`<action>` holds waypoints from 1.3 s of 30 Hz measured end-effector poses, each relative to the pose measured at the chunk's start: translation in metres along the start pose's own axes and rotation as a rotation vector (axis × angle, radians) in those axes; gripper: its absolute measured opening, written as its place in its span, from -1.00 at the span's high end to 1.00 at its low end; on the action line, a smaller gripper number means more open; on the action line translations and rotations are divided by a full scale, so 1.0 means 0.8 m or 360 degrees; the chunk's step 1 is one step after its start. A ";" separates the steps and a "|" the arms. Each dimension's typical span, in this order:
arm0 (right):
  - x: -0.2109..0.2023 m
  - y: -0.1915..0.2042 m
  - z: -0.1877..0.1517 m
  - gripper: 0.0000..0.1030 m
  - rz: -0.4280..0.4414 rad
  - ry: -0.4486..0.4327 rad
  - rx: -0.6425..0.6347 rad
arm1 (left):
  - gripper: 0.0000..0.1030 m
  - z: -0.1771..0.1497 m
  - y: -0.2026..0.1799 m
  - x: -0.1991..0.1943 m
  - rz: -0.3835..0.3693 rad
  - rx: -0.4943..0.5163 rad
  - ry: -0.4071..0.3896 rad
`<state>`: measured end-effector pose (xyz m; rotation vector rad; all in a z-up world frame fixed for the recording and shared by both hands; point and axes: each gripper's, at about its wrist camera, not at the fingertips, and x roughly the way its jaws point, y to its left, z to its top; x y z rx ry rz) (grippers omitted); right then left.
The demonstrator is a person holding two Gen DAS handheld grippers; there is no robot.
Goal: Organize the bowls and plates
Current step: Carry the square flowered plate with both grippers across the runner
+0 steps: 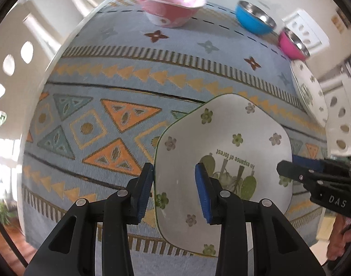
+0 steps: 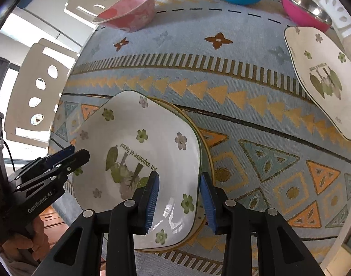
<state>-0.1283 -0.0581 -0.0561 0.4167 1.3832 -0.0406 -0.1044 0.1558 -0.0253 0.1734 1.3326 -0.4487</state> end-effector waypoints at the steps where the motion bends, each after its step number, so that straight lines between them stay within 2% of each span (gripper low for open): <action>1: 0.001 -0.001 0.000 0.29 -0.0024 0.0007 0.0003 | 0.34 0.000 -0.003 0.000 -0.0009 0.0019 0.0006; 4: -0.001 -0.004 -0.001 0.28 -0.0015 0.0007 0.0031 | 0.33 0.000 -0.007 0.002 0.0003 0.0071 0.0019; 8: -0.001 -0.005 0.001 0.28 -0.0022 0.0022 0.0037 | 0.30 0.004 0.005 0.004 -0.0079 0.0032 0.0043; 15: -0.002 -0.005 0.008 0.27 -0.0037 0.0011 0.0094 | 0.27 0.029 0.019 0.000 -0.0047 0.0053 0.0031; 22: -0.006 -0.007 0.025 0.26 -0.0070 -0.0009 0.0166 | 0.27 0.058 0.029 0.009 -0.0061 0.0096 0.0076; 28: -0.020 -0.009 0.046 0.26 -0.0099 -0.0056 0.0235 | 0.27 0.090 0.026 0.008 -0.0075 0.0177 0.0087; 33: -0.054 -0.017 0.062 0.24 -0.0084 -0.0149 0.0283 | 0.22 0.118 0.013 -0.011 -0.0095 0.0232 0.0048; 37: -0.088 -0.040 0.071 -0.05 -0.0099 -0.0237 0.0320 | 0.19 0.141 -0.010 -0.022 -0.0124 0.0246 0.0018; 39: -0.101 -0.054 0.072 -0.06 -0.0115 -0.0277 0.0347 | 0.16 0.148 -0.022 -0.022 -0.0133 0.0248 0.0013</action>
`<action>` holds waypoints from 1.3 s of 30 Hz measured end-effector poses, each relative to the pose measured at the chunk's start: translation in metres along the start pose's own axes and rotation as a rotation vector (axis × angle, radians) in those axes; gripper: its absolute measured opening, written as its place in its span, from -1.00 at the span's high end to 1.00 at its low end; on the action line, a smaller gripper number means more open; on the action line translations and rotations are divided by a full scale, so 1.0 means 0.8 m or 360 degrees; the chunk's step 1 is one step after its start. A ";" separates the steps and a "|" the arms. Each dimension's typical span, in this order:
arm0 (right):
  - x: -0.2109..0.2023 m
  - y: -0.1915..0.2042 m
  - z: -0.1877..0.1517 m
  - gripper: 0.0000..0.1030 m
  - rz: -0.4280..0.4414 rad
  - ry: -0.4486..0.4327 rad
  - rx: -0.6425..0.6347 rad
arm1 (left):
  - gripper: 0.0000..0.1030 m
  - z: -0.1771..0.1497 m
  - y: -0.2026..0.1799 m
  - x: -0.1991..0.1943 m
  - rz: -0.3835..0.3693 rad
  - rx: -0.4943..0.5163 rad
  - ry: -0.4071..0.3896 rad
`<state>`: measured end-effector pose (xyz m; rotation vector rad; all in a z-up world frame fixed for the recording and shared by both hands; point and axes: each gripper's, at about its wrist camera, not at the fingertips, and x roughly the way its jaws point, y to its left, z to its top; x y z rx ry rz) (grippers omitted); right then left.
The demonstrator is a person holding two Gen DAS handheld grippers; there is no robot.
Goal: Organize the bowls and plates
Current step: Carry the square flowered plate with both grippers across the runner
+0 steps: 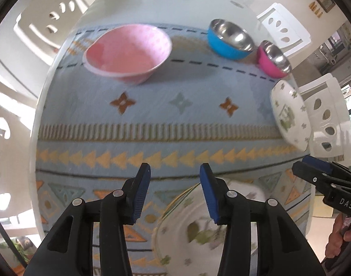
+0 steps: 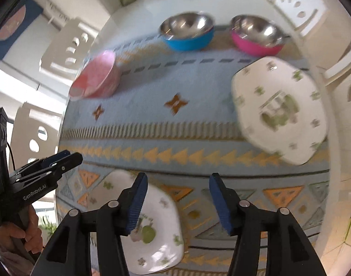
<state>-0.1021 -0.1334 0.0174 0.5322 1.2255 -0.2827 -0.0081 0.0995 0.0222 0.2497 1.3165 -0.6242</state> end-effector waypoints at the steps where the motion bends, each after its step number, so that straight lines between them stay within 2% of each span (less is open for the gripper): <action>1: -0.006 -0.011 0.004 -0.06 -0.0001 -0.0018 0.0020 | 0.13 0.006 -0.008 0.002 -0.0002 -0.0001 -0.0001; 10: -0.038 -0.120 0.037 -0.06 -0.0060 -0.0063 0.0079 | -0.12 0.036 -0.111 0.037 -0.0052 -0.0060 0.0015; 13: -0.039 -0.158 0.052 -0.06 -0.0107 -0.0061 0.0091 | -0.12 0.043 -0.147 0.055 -0.0077 -0.0070 0.0037; 19: -0.028 -0.227 0.083 -0.06 -0.0118 -0.0041 0.0101 | -0.12 0.057 -0.202 0.092 -0.0107 -0.0110 0.0076; 31: 0.027 -0.297 0.106 -0.06 -0.0053 0.0054 0.0141 | -0.12 0.076 -0.252 0.148 -0.0086 -0.0151 0.0132; 39: 0.058 -0.307 0.114 -0.06 0.0070 0.0067 0.0154 | -0.07 0.076 -0.259 0.175 -0.0077 -0.0194 0.0149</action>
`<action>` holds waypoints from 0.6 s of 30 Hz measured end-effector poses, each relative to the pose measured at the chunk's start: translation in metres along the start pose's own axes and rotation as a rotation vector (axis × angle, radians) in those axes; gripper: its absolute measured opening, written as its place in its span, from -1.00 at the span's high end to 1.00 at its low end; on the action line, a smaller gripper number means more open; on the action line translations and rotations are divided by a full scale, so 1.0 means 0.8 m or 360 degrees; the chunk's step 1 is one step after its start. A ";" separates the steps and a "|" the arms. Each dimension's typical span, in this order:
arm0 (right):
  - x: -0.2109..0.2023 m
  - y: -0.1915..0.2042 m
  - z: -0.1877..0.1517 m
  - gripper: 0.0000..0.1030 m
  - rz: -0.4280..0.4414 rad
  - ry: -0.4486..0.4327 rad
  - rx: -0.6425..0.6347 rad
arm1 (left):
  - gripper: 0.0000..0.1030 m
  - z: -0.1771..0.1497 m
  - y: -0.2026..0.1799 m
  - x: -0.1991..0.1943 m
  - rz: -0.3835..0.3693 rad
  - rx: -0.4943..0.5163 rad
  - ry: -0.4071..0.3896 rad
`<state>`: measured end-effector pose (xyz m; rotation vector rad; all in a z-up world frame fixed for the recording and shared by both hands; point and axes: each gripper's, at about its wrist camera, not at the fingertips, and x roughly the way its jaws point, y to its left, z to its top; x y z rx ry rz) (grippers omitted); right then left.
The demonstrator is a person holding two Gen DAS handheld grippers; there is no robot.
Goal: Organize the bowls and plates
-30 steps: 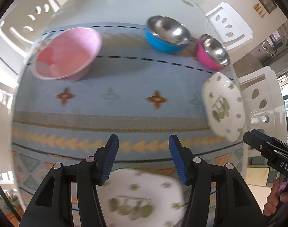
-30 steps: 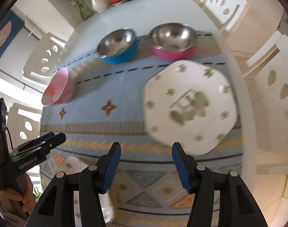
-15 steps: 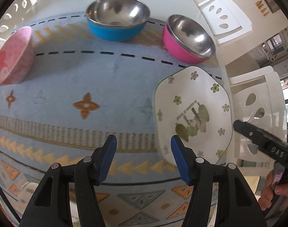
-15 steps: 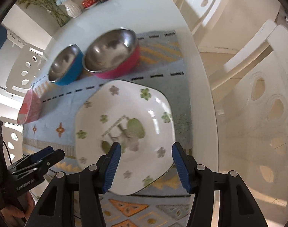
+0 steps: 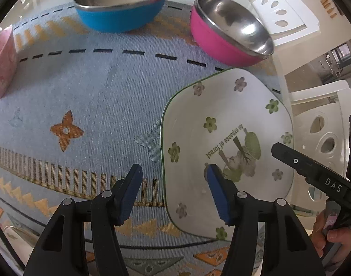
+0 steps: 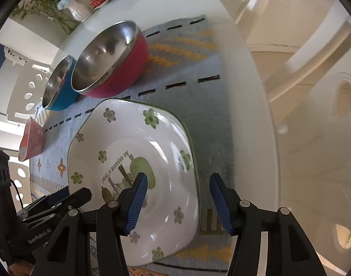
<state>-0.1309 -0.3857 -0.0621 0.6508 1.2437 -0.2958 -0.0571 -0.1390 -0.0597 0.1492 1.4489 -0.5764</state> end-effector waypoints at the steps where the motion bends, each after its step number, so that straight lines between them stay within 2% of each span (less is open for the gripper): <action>1: 0.005 0.002 0.001 -0.06 0.0014 0.0008 -0.0013 | -0.03 0.000 0.000 0.001 0.0000 -0.0005 -0.0002; 6: 0.015 0.013 0.004 -0.08 0.0048 0.0001 -0.0088 | 0.22 0.002 0.003 0.006 0.0019 -0.0025 -0.0040; 7: 0.016 0.015 0.005 -0.06 0.0044 -0.0005 -0.0106 | 0.35 0.003 0.004 0.006 0.0020 -0.0024 -0.0050; 9: 0.017 0.014 0.006 -0.03 0.0057 -0.0022 -0.0111 | 0.44 0.006 0.006 0.006 -0.0004 -0.0038 -0.0076; 10: 0.016 0.012 0.007 0.03 0.0065 -0.0034 -0.0104 | 0.62 0.007 0.008 0.006 -0.0043 -0.0035 -0.0083; 11: 0.017 0.012 0.008 0.09 0.0058 -0.0037 -0.0110 | 0.61 0.008 0.009 0.007 -0.0072 -0.0040 -0.0073; 15: 0.017 0.012 0.008 0.09 0.0050 -0.0037 -0.0118 | 0.61 0.006 0.008 0.004 -0.0055 -0.0033 -0.0079; 18: 0.015 0.010 0.006 0.09 0.0123 -0.0036 -0.0087 | 0.61 0.002 0.014 -0.002 -0.0029 -0.0025 -0.0081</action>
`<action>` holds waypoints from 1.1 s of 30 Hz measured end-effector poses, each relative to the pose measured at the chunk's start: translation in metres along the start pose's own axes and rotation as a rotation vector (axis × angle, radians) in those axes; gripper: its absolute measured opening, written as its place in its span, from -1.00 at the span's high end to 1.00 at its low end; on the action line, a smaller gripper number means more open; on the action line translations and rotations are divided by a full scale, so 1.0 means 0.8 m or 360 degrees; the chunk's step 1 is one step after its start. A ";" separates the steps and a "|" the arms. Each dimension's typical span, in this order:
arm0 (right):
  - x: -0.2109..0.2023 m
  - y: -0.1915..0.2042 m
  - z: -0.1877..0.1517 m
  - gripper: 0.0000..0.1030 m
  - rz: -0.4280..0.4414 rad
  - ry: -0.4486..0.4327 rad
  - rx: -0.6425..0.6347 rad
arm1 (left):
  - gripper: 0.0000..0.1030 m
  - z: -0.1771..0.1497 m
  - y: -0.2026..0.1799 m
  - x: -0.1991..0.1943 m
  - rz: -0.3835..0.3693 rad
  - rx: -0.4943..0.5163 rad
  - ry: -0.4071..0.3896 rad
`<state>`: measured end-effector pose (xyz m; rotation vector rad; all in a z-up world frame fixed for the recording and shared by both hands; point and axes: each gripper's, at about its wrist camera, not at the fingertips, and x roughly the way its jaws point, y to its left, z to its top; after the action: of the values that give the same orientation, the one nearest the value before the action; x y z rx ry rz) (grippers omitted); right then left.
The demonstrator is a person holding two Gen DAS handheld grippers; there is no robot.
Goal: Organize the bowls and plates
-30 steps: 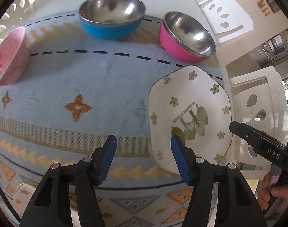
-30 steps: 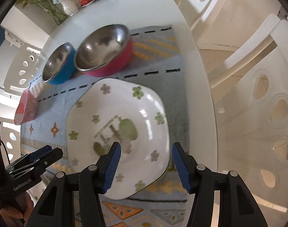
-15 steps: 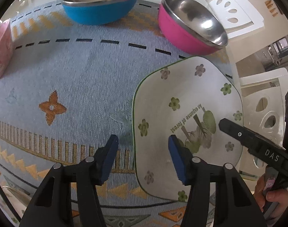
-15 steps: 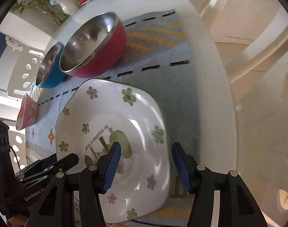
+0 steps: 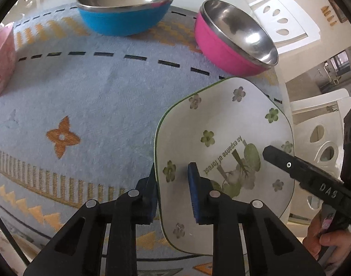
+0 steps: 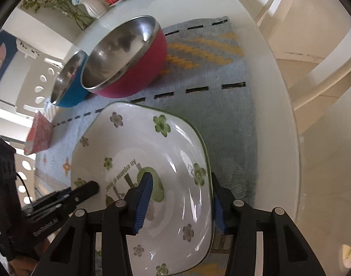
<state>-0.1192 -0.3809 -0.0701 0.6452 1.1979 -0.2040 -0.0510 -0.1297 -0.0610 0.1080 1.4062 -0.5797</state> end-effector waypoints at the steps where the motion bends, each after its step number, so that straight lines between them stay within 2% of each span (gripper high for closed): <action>1: 0.000 0.002 -0.001 0.09 0.0024 0.0003 0.0001 | 0.61 -0.001 -0.001 0.000 0.0003 -0.0001 -0.0002; 15: -0.005 0.070 -0.031 0.09 0.0085 -0.0020 -0.0099 | 0.61 -0.025 0.052 -0.053 0.0005 -0.0018 -0.0089; 33: -0.031 0.190 -0.090 0.09 0.0114 -0.0105 -0.0167 | 0.58 -0.064 0.139 -0.139 -0.0025 -0.0056 -0.0211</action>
<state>-0.1134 -0.2224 -0.0090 0.5845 1.1123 -0.1007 -0.0534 0.0214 0.0058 0.0296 1.2885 -0.5650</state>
